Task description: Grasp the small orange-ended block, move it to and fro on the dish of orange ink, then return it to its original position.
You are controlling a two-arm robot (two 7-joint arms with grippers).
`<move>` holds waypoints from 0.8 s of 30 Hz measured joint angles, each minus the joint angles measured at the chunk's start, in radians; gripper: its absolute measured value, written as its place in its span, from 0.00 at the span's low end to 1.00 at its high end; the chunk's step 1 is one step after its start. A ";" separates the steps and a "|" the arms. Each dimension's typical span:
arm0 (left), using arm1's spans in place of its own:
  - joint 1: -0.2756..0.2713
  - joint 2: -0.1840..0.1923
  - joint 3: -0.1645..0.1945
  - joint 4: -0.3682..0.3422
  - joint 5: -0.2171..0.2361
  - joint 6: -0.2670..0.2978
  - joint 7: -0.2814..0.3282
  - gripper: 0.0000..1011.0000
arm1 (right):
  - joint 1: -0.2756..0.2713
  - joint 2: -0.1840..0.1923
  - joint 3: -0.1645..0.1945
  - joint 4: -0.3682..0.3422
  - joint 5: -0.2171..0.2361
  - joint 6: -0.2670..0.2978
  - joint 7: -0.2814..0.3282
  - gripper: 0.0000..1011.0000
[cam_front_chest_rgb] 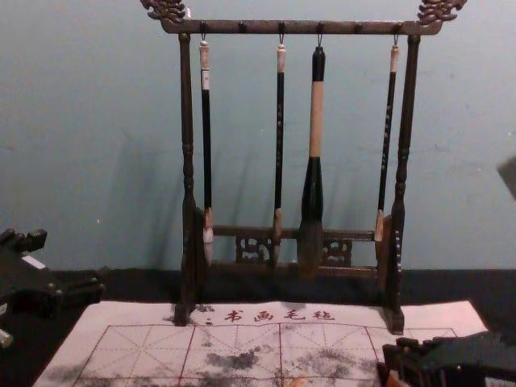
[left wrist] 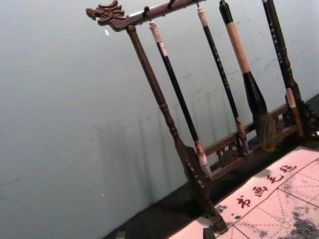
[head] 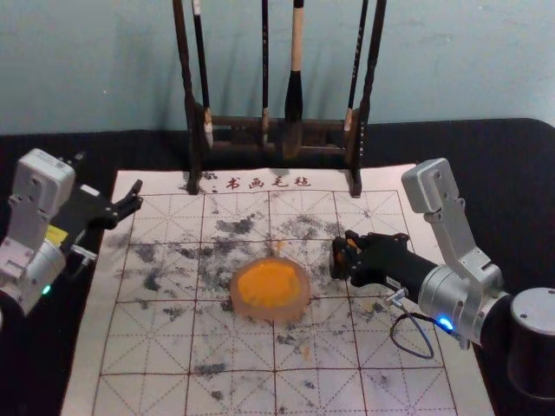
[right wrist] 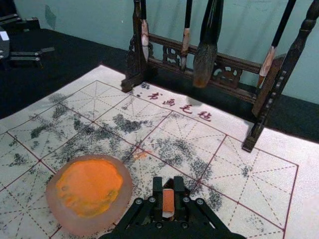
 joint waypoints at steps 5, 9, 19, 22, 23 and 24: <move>0.000 0.000 0.000 0.000 0.000 0.000 0.000 0.99 | 0.000 0.000 0.000 0.000 0.000 0.000 0.000 0.13; 0.000 0.000 0.000 0.000 0.000 0.000 0.000 0.99 | -0.002 -0.002 0.004 0.000 0.000 0.000 0.003 0.12; 0.000 0.000 0.000 0.000 0.000 0.000 0.000 0.99 | -0.025 0.002 0.048 -0.052 0.001 0.011 0.028 0.12; 0.000 0.000 0.000 0.000 0.000 0.000 0.000 0.99 | -0.034 0.009 0.064 -0.077 -0.001 0.014 0.036 0.12; 0.000 0.000 0.000 0.000 0.000 0.000 0.000 0.99 | -0.039 0.012 0.072 -0.087 -0.002 0.014 0.040 0.12; 0.000 0.000 0.000 0.000 0.000 0.000 0.000 0.99 | -0.039 0.012 0.072 -0.087 -0.002 0.014 0.040 0.12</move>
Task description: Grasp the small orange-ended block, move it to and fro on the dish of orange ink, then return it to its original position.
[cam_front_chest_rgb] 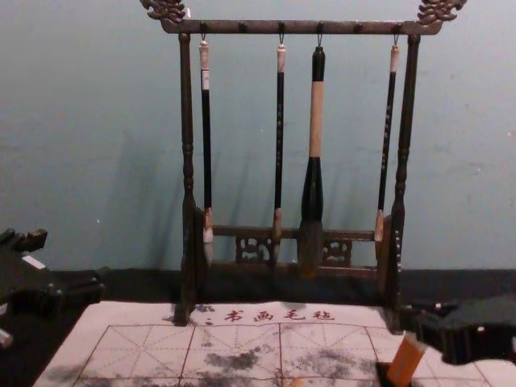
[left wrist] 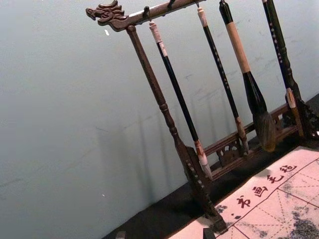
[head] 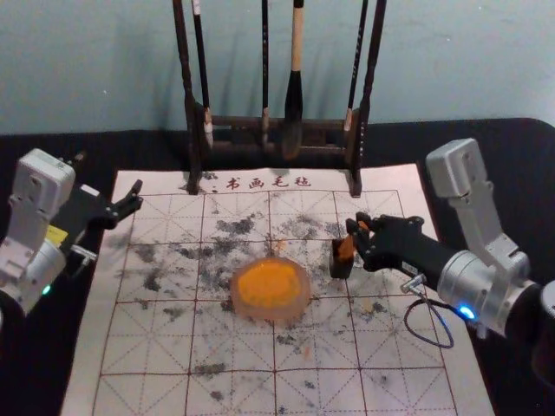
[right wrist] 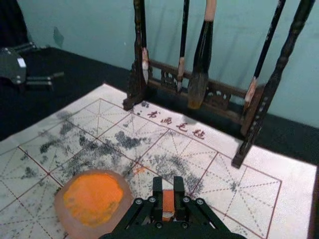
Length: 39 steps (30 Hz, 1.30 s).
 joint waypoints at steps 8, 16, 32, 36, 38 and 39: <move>0.000 0.000 0.000 0.000 0.000 0.000 0.000 0.99 | -0.018 0.005 0.045 -0.049 0.015 -0.009 0.035 0.12; 0.000 0.000 0.000 0.000 0.000 0.000 0.000 0.99 | 0.031 0.027 0.026 -0.010 0.027 -0.069 0.124 0.12; 0.000 0.000 0.000 0.000 0.000 0.000 0.000 0.99 | 0.196 0.032 -0.136 0.124 -0.054 -0.164 0.263 0.12; 0.000 0.000 0.000 0.000 0.000 0.000 0.000 0.99 | 0.221 0.028 -0.171 0.146 -0.081 -0.175 0.282 0.12; 0.000 0.000 0.000 0.000 0.000 0.000 0.000 0.99 | 0.231 0.026 -0.184 0.155 -0.092 -0.177 0.288 0.12; 0.000 0.000 0.000 0.000 0.000 0.000 0.000 0.99 | 0.240 0.023 -0.196 0.165 -0.101 -0.177 0.294 0.12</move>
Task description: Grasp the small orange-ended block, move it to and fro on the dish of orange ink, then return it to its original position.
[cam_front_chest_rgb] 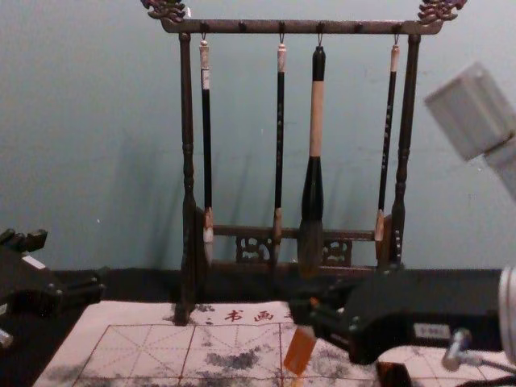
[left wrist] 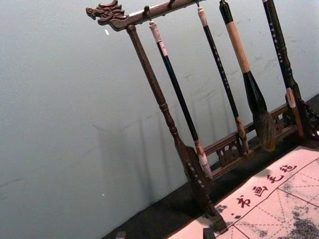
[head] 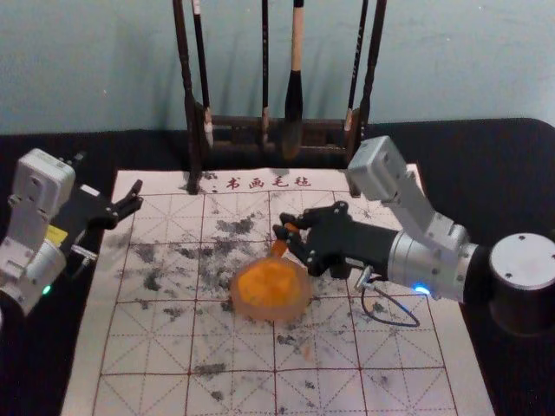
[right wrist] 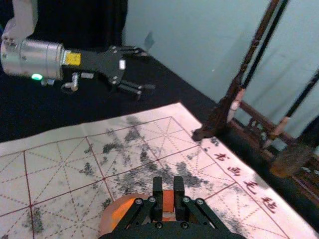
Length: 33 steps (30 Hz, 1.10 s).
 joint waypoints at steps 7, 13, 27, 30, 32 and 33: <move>0.000 0.000 0.000 0.000 0.000 0.000 0.000 0.99 | 0.037 -0.021 -0.041 0.046 -0.034 0.017 0.013 0.12; 0.000 0.000 0.000 0.000 0.000 0.000 0.000 0.99 | 0.057 -0.035 -0.054 0.070 -0.045 0.041 0.017 0.13; 0.000 0.000 0.000 0.000 0.000 0.000 0.000 0.99 | 0.076 -0.043 -0.069 0.085 -0.046 0.088 0.034 0.12; 0.000 0.000 0.000 0.000 0.000 0.000 0.000 0.99 | 0.076 -0.042 -0.071 0.085 -0.045 0.091 0.035 0.12; 0.000 0.000 0.000 0.000 0.000 0.000 0.000 0.99 | 0.076 -0.041 -0.072 0.085 -0.044 0.094 0.036 0.12; 0.000 0.000 0.000 0.000 0.000 0.000 0.000 0.99 | 0.076 -0.040 -0.072 0.085 -0.042 0.096 0.037 0.12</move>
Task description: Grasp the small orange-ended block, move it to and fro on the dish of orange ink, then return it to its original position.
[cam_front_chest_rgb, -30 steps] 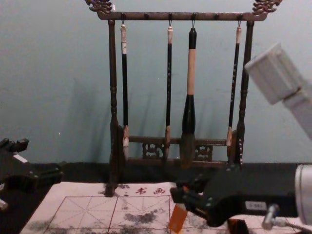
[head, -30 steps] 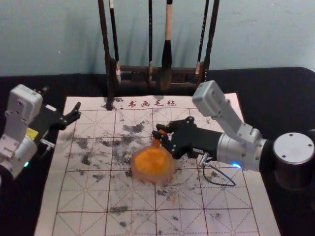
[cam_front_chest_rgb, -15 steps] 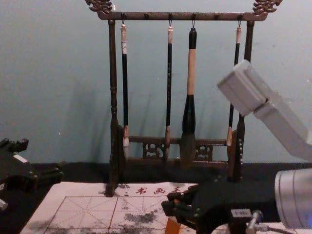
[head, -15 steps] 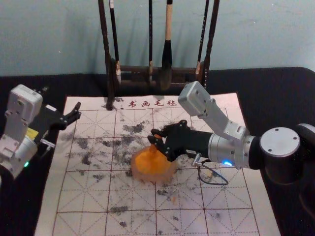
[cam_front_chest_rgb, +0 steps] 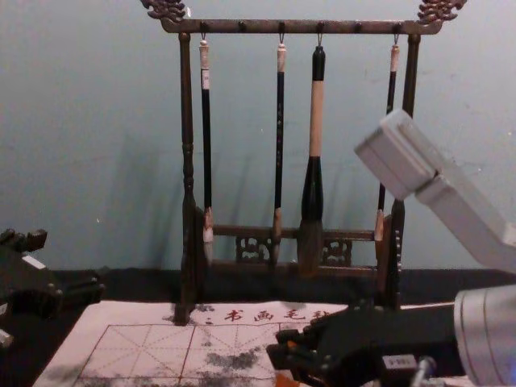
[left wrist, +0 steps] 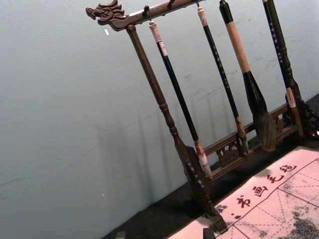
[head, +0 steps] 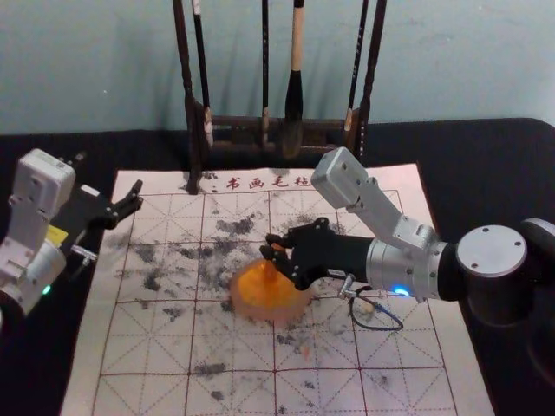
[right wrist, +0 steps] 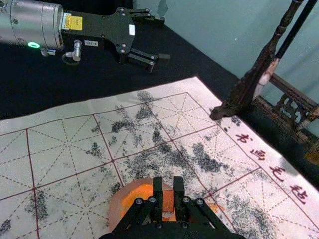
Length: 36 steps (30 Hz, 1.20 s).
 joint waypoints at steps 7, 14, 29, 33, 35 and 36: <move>0.000 0.000 0.000 0.000 0.000 0.000 0.000 0.99 | 0.001 -0.001 0.000 0.002 0.009 0.014 0.001 0.12; 0.000 0.000 0.000 0.000 0.000 0.000 0.000 0.99 | 0.002 -0.001 0.000 0.005 0.012 0.015 -0.002 0.12; 0.000 0.000 0.000 0.000 0.000 0.000 0.000 0.99 | 0.000 0.012 0.002 -0.001 0.016 0.012 -0.003 0.12; 0.000 0.000 0.000 0.000 0.000 0.000 0.000 0.99 | -0.004 0.019 0.002 -0.006 0.019 0.010 0.002 0.12; 0.000 0.000 0.000 0.000 0.000 0.000 0.000 0.99 | -0.006 0.023 0.002 -0.009 0.019 0.009 0.003 0.12; 0.000 0.000 0.000 0.000 0.000 0.000 0.000 0.99 | -0.009 0.027 0.003 -0.012 0.021 0.009 0.005 0.12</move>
